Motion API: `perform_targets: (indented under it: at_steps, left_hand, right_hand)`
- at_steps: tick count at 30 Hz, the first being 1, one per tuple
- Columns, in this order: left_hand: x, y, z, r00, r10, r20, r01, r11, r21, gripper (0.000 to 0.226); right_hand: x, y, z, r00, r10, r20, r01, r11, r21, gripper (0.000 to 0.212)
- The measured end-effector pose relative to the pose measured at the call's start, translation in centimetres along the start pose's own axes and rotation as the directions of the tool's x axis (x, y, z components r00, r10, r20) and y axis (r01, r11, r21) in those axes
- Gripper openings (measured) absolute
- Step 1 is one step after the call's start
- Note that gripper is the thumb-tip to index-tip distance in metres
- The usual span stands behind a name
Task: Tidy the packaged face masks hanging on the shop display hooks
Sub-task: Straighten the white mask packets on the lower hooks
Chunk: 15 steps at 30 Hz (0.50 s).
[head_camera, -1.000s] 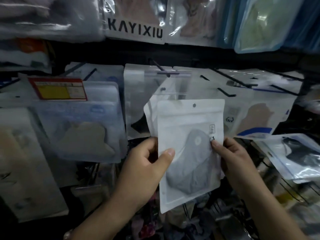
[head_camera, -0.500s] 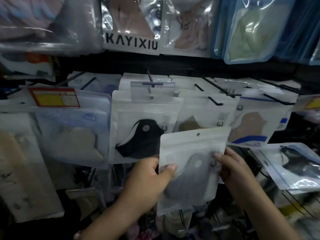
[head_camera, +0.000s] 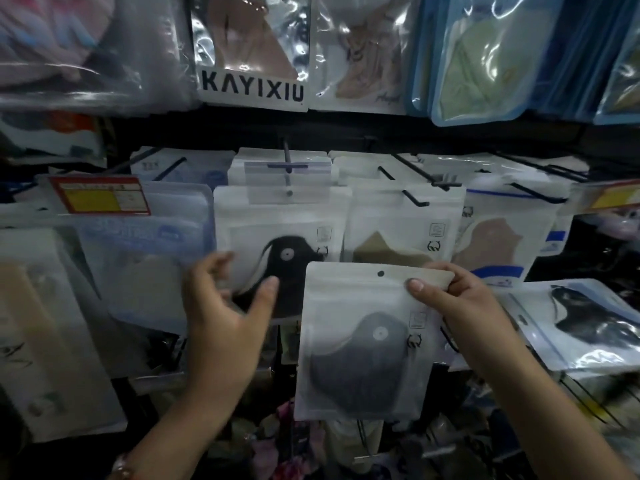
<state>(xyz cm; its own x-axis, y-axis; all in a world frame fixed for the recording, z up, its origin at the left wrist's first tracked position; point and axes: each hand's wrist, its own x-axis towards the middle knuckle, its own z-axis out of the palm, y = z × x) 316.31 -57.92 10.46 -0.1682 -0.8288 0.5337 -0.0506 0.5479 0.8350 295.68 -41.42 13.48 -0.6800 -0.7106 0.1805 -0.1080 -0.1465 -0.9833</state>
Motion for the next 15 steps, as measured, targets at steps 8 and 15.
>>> perform_targets:
  at_steps: [8,15]
  left_hand:
    - [3.7,0.3,-1.1,1.000,-0.014,-0.005,0.014,1.000,-0.008,0.076]
    - [5.9,0.3,-0.7,0.979,-0.167,0.114,0.173,0.984,-0.044,0.054]
  right_hand:
    - [0.3,0.1,0.8,0.999,-0.005,0.033,0.003,0.998,0.055,0.018]
    - [0.5,-0.4,1.2,0.996,-0.029,0.079,0.023,0.997,0.072,0.017]
